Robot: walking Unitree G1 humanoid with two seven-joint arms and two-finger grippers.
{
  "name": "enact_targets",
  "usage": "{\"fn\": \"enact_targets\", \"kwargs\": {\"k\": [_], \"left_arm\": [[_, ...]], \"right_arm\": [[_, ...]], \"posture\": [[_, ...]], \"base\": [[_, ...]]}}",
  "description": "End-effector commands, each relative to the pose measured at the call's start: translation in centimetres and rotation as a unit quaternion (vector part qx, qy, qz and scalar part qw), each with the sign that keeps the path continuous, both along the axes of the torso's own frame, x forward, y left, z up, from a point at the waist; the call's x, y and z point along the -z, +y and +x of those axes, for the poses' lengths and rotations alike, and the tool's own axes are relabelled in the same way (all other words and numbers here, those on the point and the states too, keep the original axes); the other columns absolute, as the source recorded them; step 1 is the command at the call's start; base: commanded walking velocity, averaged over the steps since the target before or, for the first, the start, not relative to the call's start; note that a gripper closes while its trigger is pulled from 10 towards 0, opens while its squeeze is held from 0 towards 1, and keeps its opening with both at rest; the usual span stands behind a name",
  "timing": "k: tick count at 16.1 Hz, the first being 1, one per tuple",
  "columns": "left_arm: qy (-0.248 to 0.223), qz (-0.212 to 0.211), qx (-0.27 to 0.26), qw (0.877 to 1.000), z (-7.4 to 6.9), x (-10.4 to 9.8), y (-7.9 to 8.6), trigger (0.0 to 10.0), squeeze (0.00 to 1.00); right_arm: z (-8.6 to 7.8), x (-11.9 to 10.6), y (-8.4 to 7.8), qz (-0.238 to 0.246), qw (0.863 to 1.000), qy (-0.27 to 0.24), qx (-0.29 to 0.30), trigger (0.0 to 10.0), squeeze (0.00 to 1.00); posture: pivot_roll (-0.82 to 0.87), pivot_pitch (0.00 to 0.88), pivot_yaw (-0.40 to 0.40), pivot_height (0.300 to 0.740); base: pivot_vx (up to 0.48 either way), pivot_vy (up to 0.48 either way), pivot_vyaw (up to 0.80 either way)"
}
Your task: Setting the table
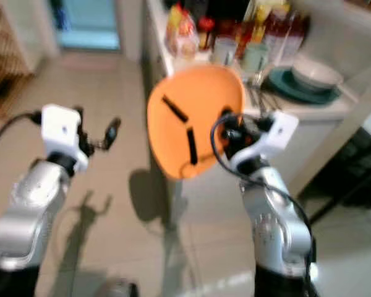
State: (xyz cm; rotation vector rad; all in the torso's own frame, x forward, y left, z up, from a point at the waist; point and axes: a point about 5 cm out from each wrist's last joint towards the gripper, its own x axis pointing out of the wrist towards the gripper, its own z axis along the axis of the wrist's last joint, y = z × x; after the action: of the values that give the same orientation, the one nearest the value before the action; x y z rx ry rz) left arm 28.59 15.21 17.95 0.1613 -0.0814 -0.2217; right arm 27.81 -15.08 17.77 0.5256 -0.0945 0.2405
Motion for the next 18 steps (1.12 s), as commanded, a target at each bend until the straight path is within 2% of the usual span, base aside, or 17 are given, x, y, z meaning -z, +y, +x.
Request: {"fn": "enact_targets", "kwargs": {"k": [1,3,5,7,8,9,10,11,12,13,15,18], "left_arm": [[-0.004,0.009,0.008,1.0,0.4,-0.2,-0.7,10.0,0.0],[-0.002,0.021,0.002,1.0,0.7,0.1,-0.7,10.0,0.0],[-0.005,0.024,-0.002,1.0,0.9,0.1,-0.6,10.0,0.0],[-0.004,0.026,-0.006,1.0,1.0,0.2,-0.6,10.0,0.0],[-0.004,0.027,-0.008,1.0,1.0,0.2,-0.6,10.0,0.0],[-0.004,0.029,-0.013,0.999,1.0,0.2,-0.5,10.0,0.0],[-0.004,0.028,-0.014,1.0,1.0,0.2,-0.5,10.0,0.0],[-0.005,0.024,-0.018,1.0,1.0,0.2,-0.5,10.0,0.0],[-0.004,0.023,-0.021,1.0,1.0,0.3,-0.5,10.0,0.0],[-0.003,0.023,-0.021,0.999,1.0,0.4,-0.5,10.0,0.0],[-0.004,0.024,-0.02,1.0,1.1,0.3,-0.7,10.0,0.0],[-0.005,0.023,-0.019,1.0,1.1,0.3,-0.8,10.0,0.0]], "right_arm": [[0.1,-0.6,-1.2,-0.01,0.999,-0.022,0.036,10.0,0.0],[0.3,-0.3,-1.4,-0.02,0.998,-0.017,0.048,10.0,0.0],[0.9,0.8,-1.2,-0.035,0.998,0.035,0.05,10.0,0.0],[1.3,0.8,-1.2,-0.042,0.997,0.046,0.055,10.0,0.0],[1.5,0.5,-1.4,-0.061,0.995,0.026,0.069,10.0,0.0],[1.8,-0.3,-1.6,-0.1,0.991,-0.03,0.082,10.0,0.0],[1.9,-0.4,-1.8,-0.104,0.989,-0.03,0.104,10.0,0.0],[2.4,0.1,-2.2,-0.104,0.986,0.002,0.128,10.0,0.0],[2.1,-0.2,-1.8,-0.075,0.992,-0.01,0.098,10.0,0.0],[1.9,-0.3,-1.5,-0.075,0.994,-0.019,0.079,10.0,0.0],[1.9,0.1,-1.3,-0.122,0.989,-0.02,0.076,10.0,0.0],[1.9,0.0,-1.5,-0.124,0.989,-0.022,0.077,10.0,0.0]], "posture": [[0.08,0.0,-0.067,0.74],[0.08,0.0,-0.064,0.74],[0.08,0.0,-0.067,0.74],[0.08,0.0,-0.07,0.74],[0.08,0.0,-0.072,0.74],[0.08,0.002,-0.075,0.74],[0.08,0.005,-0.079,0.74],[0.08,0.008,-0.082,0.74],[0.08,0.011,-0.083,0.74],[0.08,0.011,-0.083,0.74],[0.08,0.014,-0.081,0.74],[0.07,0.015,-0.081,0.74]], "base": [[0.0,-0.45,0.56],[0.0,-0.48,0.51],[0.0,-0.48,0.0],[0.0,-0.48,0.0],[0.0,-0.48,0.0],[0.0,-0.48,0.0],[0.0,-0.48,0.0],[0.0,-0.48,0.0],[0.0,-0.48,0.0],[0.0,-0.48,0.0],[0.0,-0.48,0.4],[0.0,-0.48,0.8]]}}
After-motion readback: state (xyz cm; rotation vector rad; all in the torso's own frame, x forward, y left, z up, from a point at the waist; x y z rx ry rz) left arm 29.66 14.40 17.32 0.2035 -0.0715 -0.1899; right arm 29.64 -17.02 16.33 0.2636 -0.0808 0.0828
